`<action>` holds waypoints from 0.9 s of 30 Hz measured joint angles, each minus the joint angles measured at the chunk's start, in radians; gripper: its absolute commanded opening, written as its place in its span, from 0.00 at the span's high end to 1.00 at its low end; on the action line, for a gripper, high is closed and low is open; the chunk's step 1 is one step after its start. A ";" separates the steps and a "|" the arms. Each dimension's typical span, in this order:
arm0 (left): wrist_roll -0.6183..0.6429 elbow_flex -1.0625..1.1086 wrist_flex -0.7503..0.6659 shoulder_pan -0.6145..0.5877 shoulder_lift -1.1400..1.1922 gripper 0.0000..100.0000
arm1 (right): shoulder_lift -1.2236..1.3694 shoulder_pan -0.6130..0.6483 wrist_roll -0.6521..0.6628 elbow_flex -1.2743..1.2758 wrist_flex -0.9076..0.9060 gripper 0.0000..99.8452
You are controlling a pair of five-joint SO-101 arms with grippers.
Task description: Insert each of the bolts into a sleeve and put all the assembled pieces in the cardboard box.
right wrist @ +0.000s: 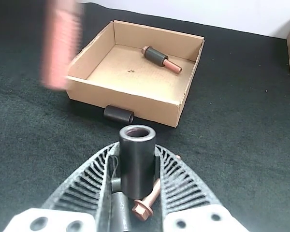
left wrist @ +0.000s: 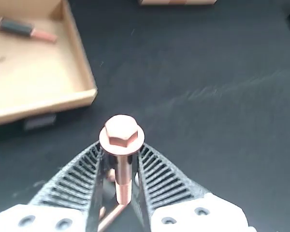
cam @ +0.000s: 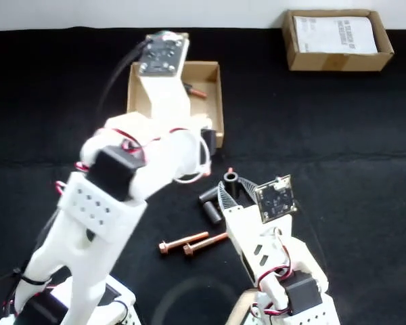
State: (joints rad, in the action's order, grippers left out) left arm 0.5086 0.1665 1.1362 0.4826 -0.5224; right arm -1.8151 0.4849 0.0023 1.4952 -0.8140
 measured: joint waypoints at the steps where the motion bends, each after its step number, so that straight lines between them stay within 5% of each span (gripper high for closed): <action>1: 0.000 0.055 -0.077 0.002 -0.015 0.99 | 0.000 0.000 0.000 0.000 0.000 0.99; 8: 0.000 0.313 -0.413 0.037 -0.123 0.99 | 0.000 0.000 0.000 0.000 0.000 0.99; 27: 0.002 0.542 -0.463 0.094 -0.267 0.99 | 0.002 0.000 0.000 0.002 0.000 0.99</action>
State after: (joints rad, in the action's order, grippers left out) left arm 0.5102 0.7081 0.6728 0.5762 -0.7894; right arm -1.8136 0.4849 0.0023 1.4968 -0.8140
